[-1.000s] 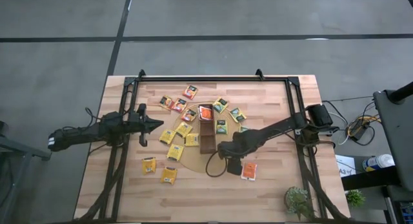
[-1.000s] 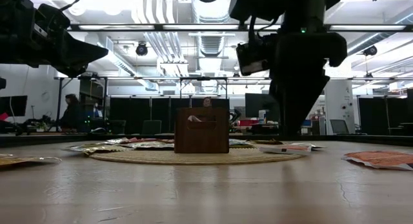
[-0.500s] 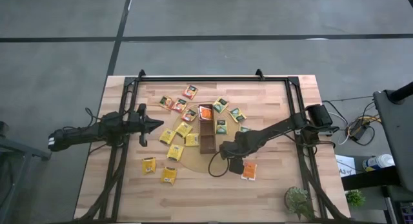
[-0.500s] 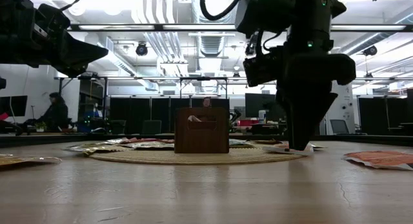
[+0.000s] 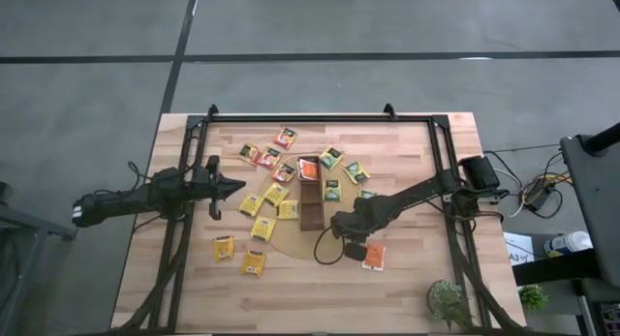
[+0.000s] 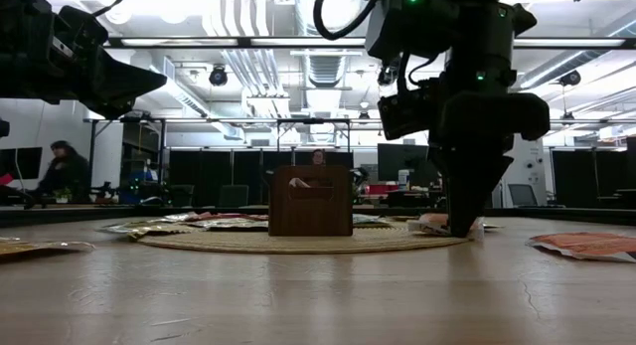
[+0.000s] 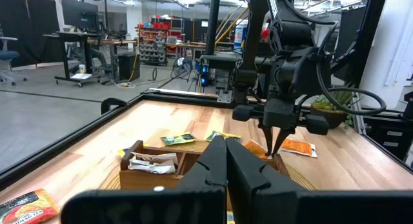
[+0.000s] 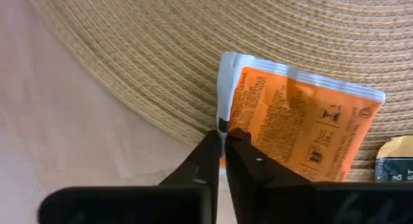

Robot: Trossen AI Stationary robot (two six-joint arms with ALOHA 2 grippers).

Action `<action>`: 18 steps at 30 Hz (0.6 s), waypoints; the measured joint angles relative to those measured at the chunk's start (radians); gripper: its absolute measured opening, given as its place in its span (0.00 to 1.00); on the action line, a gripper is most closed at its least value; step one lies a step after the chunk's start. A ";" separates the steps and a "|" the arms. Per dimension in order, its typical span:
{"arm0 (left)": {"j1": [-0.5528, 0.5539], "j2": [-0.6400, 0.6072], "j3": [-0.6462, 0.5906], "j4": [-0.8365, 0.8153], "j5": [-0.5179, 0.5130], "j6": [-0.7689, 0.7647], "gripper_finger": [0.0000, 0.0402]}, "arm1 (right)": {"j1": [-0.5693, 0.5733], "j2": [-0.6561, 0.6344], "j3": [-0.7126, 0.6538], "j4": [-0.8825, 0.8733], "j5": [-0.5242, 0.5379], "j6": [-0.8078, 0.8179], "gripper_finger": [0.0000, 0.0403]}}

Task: Pick & Place Tea
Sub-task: Put the top white tea bag into the top section of the wooden organizer

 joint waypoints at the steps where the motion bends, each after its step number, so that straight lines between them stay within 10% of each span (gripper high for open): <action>1: 0.000 0.000 0.000 0.000 0.000 0.000 0.00 | -0.001 0.000 0.000 0.000 -0.001 0.000 0.04; 18: 0.000 0.001 0.000 0.000 0.000 0.000 0.00 | -0.045 -0.076 0.175 -0.004 -0.038 0.101 0.02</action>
